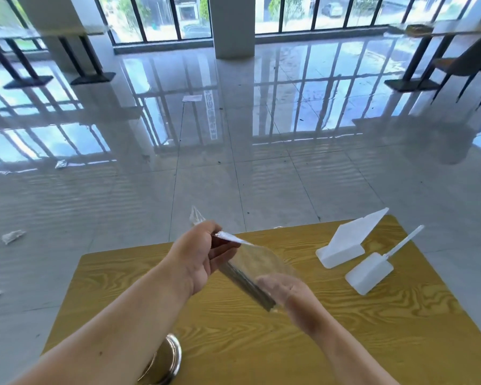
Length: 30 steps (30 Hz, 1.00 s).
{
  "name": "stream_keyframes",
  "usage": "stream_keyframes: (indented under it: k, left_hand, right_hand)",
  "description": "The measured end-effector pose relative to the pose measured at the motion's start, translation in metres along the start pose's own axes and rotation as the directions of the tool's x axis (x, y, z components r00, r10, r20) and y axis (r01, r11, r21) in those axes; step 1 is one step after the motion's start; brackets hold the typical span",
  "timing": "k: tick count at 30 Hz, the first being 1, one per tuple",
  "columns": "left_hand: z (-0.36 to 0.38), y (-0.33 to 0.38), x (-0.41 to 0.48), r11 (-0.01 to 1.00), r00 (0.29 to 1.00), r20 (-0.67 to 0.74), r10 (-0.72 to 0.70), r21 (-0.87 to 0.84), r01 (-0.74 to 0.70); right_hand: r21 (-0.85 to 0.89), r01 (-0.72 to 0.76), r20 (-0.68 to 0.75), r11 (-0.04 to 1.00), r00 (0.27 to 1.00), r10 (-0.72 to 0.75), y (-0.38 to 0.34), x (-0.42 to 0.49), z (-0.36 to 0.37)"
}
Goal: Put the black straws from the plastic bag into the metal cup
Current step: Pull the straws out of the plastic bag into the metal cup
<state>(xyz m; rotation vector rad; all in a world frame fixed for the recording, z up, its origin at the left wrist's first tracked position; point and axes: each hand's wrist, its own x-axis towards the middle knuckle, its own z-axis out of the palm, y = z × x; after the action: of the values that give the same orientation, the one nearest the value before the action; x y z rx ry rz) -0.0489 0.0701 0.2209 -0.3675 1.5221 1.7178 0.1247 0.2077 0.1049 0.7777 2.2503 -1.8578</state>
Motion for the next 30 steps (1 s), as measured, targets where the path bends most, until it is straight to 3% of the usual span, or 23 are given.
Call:
stream_keyframes:
  k: [5, 8, 12, 15, 20, 24, 27, 30]
  left_hand:
    - [0.004, 0.037, -0.021, 0.992, 0.994, -0.036, 0.106, -0.065, -0.108]
    - [0.006, 0.055, -0.034, 0.983, 0.987, -0.033, 0.158, -0.092, -0.161]
    - [0.006, 0.075, -0.053, 0.973, 0.982, -0.026, 0.186, -0.136, -0.188]
    - [0.002, 0.087, -0.067, 0.965, 0.979, -0.001, 0.204, -0.168, -0.201]
    - [-0.017, 0.103, -0.087, 0.962, 0.963, 0.059, 0.265, -0.081, -0.26]
    - [-0.042, 0.116, -0.101, 0.943, 0.939, 0.118, 0.322, 0.046, -0.329]
    - [-0.061, 0.124, -0.111, 0.86, 0.881, 0.185, 0.436, 0.203, -0.468]
    - [-0.081, 0.123, -0.117, 0.56, 0.717, 0.274, 0.641, 0.472, -0.681]
  right_hand:
    - [0.106, 0.304, -0.094, 0.947, 0.951, -0.295, -0.035, -0.007, 0.009]
    - [0.093, 0.404, -0.134, 0.91, 0.911, -0.391, -0.057, -0.011, 0.015]
    - [0.013, 0.457, -0.146, 0.889, 0.881, -0.451, -0.084, -0.021, 0.026]
    - [-0.139, 0.451, -0.248, 0.882, 0.846, -0.472, -0.109, -0.024, 0.034]
    - [-0.081, 0.49, -0.46, 0.868, 0.754, -0.469, -0.154, -0.026, 0.034]
    - [0.006, 0.519, -0.469, 0.855, 0.756, -0.456, -0.19, -0.035, 0.033]
    - [-0.008, 0.521, -0.453, 0.853, 0.759, -0.468, -0.218, -0.045, 0.037]
    - [-0.013, 0.504, -0.413, 0.863, 0.784, -0.464, -0.244, -0.055, 0.049]
